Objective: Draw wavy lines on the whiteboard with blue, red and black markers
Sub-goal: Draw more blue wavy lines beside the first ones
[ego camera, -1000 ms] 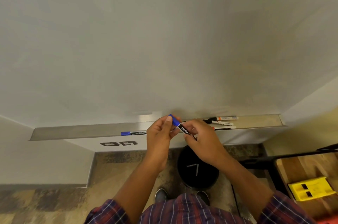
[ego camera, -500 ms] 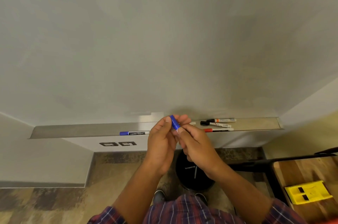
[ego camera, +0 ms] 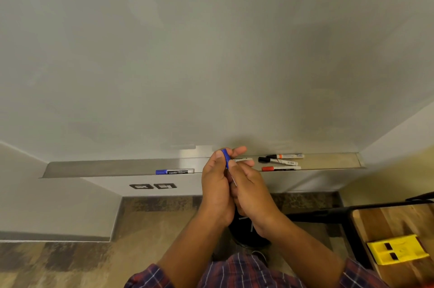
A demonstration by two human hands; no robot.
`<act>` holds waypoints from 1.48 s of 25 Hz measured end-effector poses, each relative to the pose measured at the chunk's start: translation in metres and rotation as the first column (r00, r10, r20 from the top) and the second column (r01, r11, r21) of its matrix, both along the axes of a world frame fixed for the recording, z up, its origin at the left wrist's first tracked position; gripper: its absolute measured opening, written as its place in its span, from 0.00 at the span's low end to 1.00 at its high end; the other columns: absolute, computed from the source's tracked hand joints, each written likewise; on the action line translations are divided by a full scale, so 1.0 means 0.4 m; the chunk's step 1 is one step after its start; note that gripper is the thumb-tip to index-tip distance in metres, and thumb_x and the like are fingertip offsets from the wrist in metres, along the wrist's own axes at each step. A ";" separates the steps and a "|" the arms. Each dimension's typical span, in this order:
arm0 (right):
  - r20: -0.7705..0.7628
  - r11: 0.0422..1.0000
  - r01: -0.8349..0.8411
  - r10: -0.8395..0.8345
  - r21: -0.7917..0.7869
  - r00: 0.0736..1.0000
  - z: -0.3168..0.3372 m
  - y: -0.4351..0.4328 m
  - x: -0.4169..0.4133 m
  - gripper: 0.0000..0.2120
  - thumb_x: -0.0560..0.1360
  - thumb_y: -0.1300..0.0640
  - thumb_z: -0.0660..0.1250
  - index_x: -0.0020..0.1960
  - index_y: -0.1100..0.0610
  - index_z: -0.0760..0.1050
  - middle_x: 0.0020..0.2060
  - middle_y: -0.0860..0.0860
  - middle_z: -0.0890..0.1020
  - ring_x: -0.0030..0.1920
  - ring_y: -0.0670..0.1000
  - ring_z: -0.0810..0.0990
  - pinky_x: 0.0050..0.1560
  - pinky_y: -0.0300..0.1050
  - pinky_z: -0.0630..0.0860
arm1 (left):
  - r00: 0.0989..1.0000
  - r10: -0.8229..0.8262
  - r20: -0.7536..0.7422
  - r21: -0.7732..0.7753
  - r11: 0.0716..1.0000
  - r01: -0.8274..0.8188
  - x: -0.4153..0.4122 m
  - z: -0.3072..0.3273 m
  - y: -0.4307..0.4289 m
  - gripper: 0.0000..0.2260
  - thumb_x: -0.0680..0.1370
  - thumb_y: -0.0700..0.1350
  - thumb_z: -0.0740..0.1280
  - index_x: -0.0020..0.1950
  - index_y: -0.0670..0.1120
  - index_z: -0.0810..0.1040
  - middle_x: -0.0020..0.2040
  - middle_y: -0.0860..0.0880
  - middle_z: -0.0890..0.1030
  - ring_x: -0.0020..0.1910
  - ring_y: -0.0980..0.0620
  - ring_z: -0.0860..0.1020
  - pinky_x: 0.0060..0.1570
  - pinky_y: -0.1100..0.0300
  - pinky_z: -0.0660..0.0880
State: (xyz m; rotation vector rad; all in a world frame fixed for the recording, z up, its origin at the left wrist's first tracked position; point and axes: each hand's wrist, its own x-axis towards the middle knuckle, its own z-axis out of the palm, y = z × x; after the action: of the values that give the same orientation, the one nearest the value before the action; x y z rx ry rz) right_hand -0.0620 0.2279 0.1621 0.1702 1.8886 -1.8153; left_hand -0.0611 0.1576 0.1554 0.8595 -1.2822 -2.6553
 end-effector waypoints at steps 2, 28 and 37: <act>-0.037 0.999 0.021 -0.020 0.026 0.999 -0.007 -0.006 0.003 0.17 0.87 0.46 0.55 0.58 0.45 0.82 0.49 0.43 0.87 0.52 0.39 0.85 0.55 0.38 0.78 | 0.999 0.043 0.012 -0.025 0.999 -0.042 -0.002 -0.001 0.011 0.15 0.90 0.47 0.54 0.62 0.40 0.77 0.61 0.41 0.86 0.49 0.44 0.87 0.46 0.56 0.84; -0.102 0.999 0.034 -0.029 0.043 0.994 0.014 -0.010 0.022 0.19 0.86 0.47 0.57 0.42 0.53 0.77 0.26 0.43 0.71 0.27 0.42 0.69 0.30 0.39 0.66 | 0.963 0.195 0.187 -0.075 0.980 -0.184 -0.008 -0.036 -0.046 0.15 0.88 0.51 0.61 0.56 0.44 0.85 0.52 0.47 0.89 0.44 0.48 0.86 0.44 0.54 0.83; -0.047 0.999 0.026 -0.025 0.019 0.999 -0.008 0.010 0.011 0.15 0.86 0.48 0.58 0.52 0.55 0.79 0.27 0.50 0.72 0.26 0.46 0.67 0.29 0.44 0.66 | 0.920 0.245 0.307 -0.512 0.857 -0.058 0.006 -0.256 -0.185 0.08 0.85 0.48 0.68 0.50 0.50 0.85 0.49 0.49 0.85 0.52 0.47 0.83 0.52 0.53 0.79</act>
State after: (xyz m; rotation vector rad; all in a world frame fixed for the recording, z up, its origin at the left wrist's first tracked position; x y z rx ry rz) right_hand -0.0575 0.2320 0.1590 0.1608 1.9451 -1.8333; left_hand -0.0587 0.0837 0.0529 1.3257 -1.7745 -1.9439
